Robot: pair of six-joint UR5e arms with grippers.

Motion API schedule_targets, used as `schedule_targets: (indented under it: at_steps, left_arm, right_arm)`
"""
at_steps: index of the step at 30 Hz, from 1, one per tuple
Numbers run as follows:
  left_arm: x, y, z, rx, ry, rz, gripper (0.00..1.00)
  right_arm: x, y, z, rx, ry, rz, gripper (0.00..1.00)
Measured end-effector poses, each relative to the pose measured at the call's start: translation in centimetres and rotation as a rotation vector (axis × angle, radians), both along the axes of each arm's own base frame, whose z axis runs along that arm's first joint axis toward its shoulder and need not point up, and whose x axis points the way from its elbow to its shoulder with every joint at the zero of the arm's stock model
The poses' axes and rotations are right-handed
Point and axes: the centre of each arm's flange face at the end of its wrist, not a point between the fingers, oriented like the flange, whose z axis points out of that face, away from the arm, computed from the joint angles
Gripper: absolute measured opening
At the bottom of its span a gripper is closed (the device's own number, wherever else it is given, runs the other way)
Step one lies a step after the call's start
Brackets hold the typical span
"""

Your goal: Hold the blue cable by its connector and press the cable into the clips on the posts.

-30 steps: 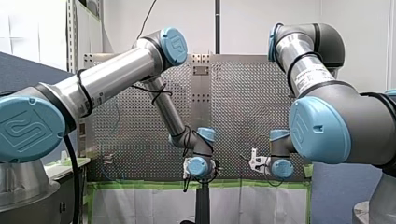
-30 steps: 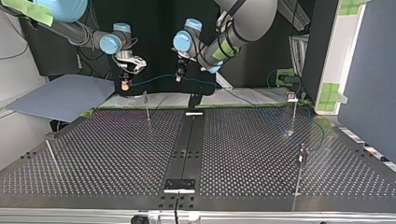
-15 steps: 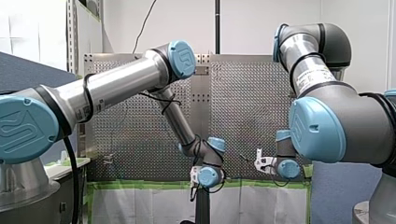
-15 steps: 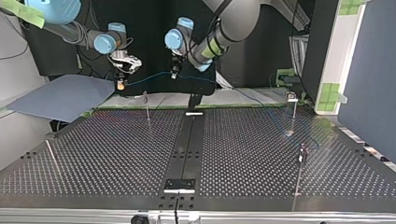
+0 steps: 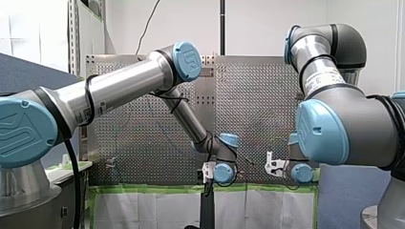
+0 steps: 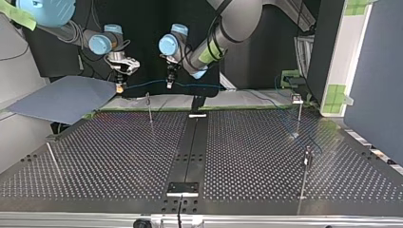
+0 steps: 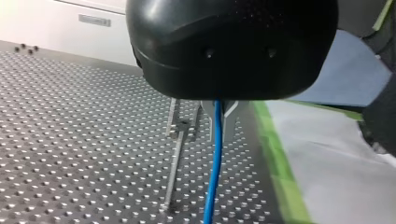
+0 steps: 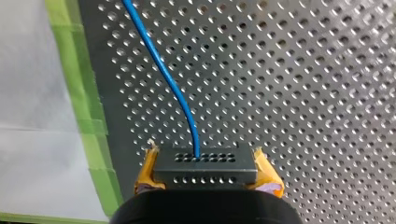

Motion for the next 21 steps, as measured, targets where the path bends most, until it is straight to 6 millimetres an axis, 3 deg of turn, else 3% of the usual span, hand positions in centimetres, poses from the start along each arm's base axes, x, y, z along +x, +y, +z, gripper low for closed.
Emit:
schedule_targets:
  at_steps: [8, 21]
  left_arm:
    - [1.6, -1.5, 1.1, -0.031, -0.029, 0.012, 0.00]
    - [3.6, -3.5, 2.8, -0.082, -0.067, 0.024, 0.00]
  right_arm:
    - [-2.9, -1.5, 0.2, -0.027, -0.028, 0.004, 0.02]
    - [-3.2, -3.4, 1.0, -0.081, -0.076, 0.083, 0.02]
